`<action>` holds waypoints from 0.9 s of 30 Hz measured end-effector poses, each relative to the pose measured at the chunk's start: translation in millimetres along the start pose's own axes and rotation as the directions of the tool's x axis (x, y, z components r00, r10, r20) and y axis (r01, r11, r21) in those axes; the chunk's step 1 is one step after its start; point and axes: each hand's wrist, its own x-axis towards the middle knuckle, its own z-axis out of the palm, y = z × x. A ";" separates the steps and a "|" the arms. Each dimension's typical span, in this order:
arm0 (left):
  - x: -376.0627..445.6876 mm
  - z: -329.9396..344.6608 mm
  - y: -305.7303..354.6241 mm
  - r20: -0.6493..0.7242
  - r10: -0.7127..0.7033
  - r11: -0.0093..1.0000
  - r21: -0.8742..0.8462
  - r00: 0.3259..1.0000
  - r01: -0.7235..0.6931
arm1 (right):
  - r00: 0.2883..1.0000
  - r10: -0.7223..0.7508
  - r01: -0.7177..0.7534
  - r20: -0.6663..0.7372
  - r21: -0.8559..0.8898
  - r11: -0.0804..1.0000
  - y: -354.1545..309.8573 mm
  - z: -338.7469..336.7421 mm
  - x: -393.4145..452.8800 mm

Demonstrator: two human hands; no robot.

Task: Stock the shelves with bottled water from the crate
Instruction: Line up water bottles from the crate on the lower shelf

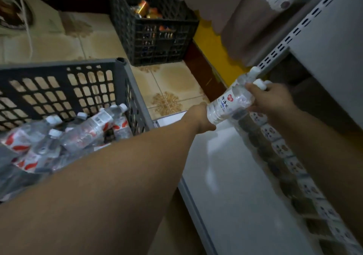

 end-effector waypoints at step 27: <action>82.8 34.1 -4.5 0.162 -0.102 0.843 -0.509 0.982 0.171 | 0.947 -0.313 0.245 -0.066 -0.481 0.842 -1.5 43.4 102.1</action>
